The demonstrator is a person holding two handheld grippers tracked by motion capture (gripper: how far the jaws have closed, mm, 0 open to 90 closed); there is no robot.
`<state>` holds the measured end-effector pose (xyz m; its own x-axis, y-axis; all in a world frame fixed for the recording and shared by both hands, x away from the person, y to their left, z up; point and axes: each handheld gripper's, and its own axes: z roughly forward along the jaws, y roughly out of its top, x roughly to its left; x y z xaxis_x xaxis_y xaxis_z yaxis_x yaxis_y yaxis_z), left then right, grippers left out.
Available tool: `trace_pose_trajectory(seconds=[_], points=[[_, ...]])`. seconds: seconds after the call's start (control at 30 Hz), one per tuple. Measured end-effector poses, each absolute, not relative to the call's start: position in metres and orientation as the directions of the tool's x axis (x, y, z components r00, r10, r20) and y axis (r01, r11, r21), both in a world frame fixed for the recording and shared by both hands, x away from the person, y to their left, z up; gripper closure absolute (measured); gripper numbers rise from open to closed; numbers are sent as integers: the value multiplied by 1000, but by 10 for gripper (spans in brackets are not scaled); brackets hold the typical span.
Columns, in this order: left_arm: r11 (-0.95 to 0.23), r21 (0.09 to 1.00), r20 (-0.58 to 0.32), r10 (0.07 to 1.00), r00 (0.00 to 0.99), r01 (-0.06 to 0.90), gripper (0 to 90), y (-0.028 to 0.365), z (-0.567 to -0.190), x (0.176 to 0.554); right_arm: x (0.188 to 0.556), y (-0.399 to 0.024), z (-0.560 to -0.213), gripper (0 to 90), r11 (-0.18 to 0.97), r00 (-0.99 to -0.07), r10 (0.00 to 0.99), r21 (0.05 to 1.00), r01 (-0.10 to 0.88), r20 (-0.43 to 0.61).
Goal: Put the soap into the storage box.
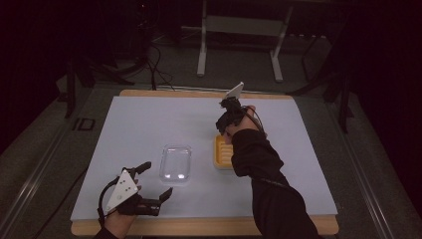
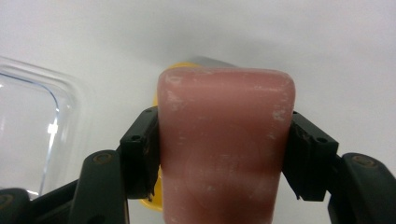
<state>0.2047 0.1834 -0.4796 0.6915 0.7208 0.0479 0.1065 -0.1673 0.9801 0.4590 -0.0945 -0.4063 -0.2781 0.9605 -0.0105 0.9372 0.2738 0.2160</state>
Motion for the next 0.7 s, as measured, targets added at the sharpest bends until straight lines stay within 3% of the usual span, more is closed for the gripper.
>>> trace_pose_trajectory(seconds=[0.7], points=[[-177,979,58,716,696,101,14,182,-479,203,453,-88,-460,373,240,-244,970,214,947,-5]])
